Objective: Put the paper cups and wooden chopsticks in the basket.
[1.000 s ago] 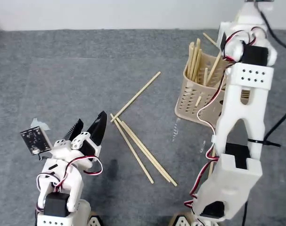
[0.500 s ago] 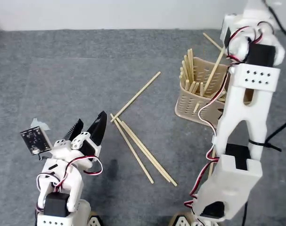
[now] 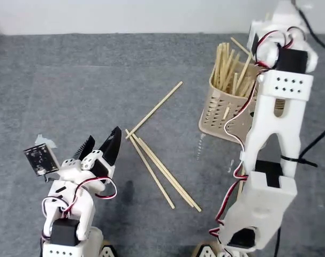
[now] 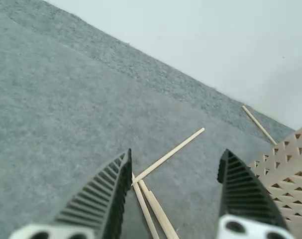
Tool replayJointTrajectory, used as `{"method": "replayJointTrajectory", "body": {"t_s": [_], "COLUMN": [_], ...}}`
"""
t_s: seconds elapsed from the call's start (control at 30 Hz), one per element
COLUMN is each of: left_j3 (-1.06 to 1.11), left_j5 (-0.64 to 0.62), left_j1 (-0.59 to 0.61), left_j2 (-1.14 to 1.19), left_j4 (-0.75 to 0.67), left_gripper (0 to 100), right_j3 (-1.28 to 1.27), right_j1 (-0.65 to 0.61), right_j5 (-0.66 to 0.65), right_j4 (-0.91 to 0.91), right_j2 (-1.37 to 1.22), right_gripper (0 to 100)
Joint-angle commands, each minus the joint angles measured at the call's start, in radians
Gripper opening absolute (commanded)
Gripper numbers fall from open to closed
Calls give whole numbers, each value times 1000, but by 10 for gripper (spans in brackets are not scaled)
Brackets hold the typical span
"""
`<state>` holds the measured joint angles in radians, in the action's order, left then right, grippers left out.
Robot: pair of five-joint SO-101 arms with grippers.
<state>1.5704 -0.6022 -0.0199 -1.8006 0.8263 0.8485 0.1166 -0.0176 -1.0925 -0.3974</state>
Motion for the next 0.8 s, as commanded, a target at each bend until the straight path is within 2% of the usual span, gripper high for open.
{"method": "replayJointTrajectory", "body": {"t_s": [0.0,0.53,0.77], "left_j3": [-8,-8,-8], "left_j5": [8,8,8], "left_j1": [2,2,2], "left_j2": [-15,-15,-15], "left_j4": [-23,-23,-23], "left_gripper": [268,268,268], "right_j3": [61,64,64], "right_j1": [-12,-51,-51], "right_j5": [54,61,55], "right_j4": [2,-96,-93], "right_j2": [25,-8,-10], "right_gripper": [205,203,121]}}
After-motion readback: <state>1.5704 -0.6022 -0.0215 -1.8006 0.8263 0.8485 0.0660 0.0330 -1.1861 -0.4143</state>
